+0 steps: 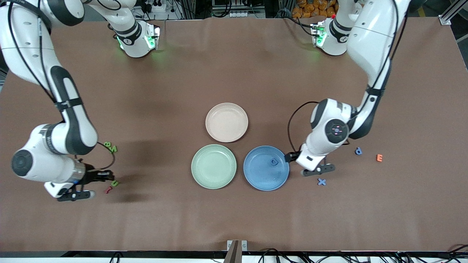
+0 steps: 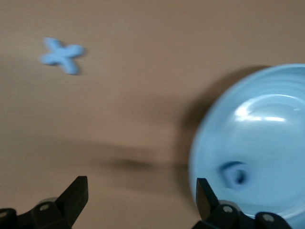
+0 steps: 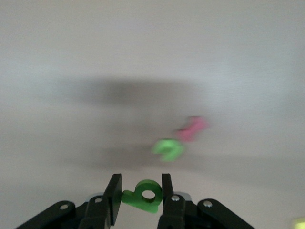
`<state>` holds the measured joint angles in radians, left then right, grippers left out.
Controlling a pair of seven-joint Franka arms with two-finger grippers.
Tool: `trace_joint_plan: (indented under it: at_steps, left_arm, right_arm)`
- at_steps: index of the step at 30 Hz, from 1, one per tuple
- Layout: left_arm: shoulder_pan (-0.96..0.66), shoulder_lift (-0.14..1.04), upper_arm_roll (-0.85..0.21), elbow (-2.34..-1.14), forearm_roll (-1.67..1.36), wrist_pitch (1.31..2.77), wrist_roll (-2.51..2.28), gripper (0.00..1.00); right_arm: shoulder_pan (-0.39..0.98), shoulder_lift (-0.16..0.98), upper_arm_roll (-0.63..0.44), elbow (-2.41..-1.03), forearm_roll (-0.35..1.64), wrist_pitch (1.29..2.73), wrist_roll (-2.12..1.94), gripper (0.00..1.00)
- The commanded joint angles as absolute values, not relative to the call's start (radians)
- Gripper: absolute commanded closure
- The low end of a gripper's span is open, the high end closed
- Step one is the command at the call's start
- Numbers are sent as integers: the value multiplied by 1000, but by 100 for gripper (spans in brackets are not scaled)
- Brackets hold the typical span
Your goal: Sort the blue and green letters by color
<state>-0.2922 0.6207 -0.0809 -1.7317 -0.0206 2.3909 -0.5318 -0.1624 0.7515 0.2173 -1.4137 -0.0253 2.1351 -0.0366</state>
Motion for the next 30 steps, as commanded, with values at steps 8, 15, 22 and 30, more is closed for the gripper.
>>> trace_joint_plan:
  at_steps: [8,15,22,30]
  left_arm:
    - [-169,333,-92,-2271,137,2687,-528,0]
    - [-112,304,-89,-2456,153,2873,-520,0]
    - [-97,307,-87,-2506,216,2884,-520,0]
    - [-94,307,-87,-2514,235,2884,-517,0]
  right_arm:
    - [69,733,242,-1399,-51,2118,484,90]
    - [175,744,241,-1364,-48,2123,693,90]
    - [255,756,239,-1355,-48,2137,883,90]
    - [328,790,235,-1356,-51,2218,1038,89]
